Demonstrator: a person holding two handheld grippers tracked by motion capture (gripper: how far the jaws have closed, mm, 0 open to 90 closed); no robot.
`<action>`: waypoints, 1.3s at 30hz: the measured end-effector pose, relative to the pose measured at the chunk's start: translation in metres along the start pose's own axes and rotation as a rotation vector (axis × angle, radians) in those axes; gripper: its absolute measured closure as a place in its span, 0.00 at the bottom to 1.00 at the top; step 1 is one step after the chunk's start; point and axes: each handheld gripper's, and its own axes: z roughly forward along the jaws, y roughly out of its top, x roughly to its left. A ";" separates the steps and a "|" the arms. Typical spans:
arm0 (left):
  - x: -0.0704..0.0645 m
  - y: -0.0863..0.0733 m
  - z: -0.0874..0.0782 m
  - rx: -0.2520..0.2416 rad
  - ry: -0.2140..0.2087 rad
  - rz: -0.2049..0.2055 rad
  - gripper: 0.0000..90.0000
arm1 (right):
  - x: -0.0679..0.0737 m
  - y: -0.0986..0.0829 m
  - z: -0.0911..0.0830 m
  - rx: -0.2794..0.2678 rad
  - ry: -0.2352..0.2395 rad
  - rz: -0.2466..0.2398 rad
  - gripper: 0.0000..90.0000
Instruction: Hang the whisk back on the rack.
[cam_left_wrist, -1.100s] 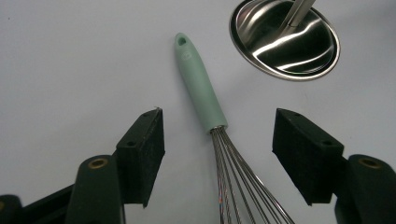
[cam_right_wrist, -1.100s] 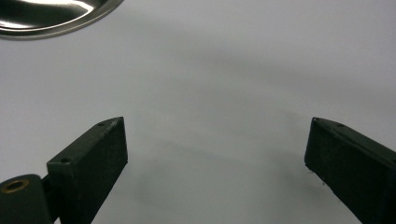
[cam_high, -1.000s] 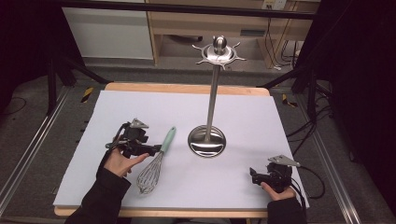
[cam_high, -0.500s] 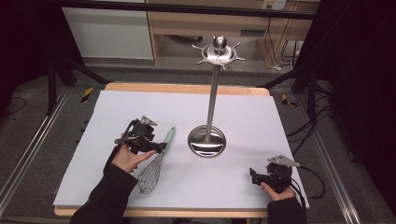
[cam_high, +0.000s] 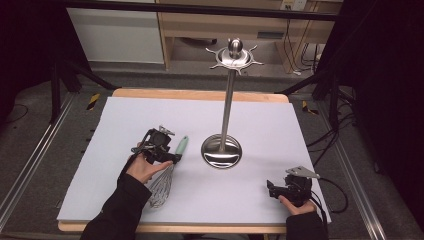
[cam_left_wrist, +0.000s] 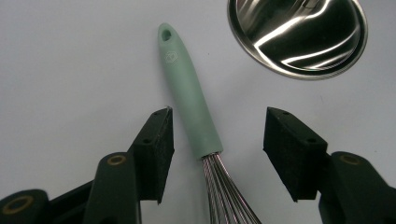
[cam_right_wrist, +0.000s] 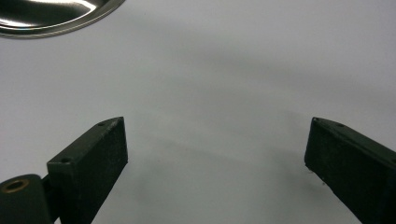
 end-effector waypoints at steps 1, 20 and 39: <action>0.000 -0.001 0.002 0.005 -0.001 -0.001 0.47 | 0.000 0.000 0.000 -0.001 0.001 0.001 0.07; 0.001 -0.002 0.021 0.087 -0.001 -0.007 0.54 | 0.000 0.000 0.002 0.007 0.014 0.002 0.07; 0.005 -0.002 0.039 0.157 0.023 -0.024 0.67 | 0.000 0.000 0.001 0.009 0.020 0.005 0.07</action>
